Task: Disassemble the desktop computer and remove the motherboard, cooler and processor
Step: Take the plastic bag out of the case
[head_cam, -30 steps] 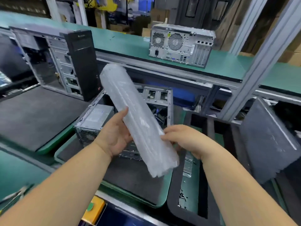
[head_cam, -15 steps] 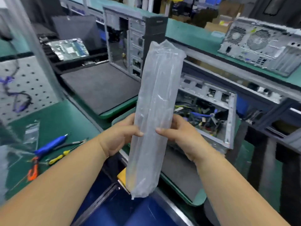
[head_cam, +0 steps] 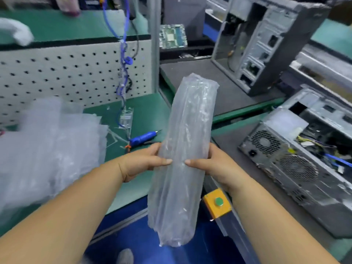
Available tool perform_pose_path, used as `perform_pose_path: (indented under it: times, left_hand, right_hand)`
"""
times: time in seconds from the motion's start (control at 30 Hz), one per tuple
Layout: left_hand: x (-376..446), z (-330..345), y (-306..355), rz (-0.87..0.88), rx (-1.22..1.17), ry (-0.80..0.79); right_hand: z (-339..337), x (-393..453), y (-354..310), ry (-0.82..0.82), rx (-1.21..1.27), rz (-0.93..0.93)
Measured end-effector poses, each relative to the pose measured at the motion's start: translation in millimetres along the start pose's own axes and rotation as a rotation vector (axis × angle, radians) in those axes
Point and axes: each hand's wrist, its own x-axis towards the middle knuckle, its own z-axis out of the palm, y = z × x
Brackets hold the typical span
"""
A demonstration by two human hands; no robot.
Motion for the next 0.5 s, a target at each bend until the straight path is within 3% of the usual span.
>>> perform_pose_path:
  times: [0.1,0.23,0.37,0.5]
  left_hand:
    - [-19,-31,-11,-0.035,0.106,-0.053]
    - [-45,-66,-28,-0.121,0.195,-0.103]
    - [-77,-102,-30,-0.157,0.16,-0.153]
    - [-112,-144,-31,-0.108,0.068,0.008]
  right_hand:
    - [25,21,10,-0.032,-0.113,0.067]
    - [60,40,16,-0.233,-0.346,0.087]
    - [100,66,0,-0.372,-0.415,0.049]
    - [142,103,-25,-0.418,-0.404,0.02]
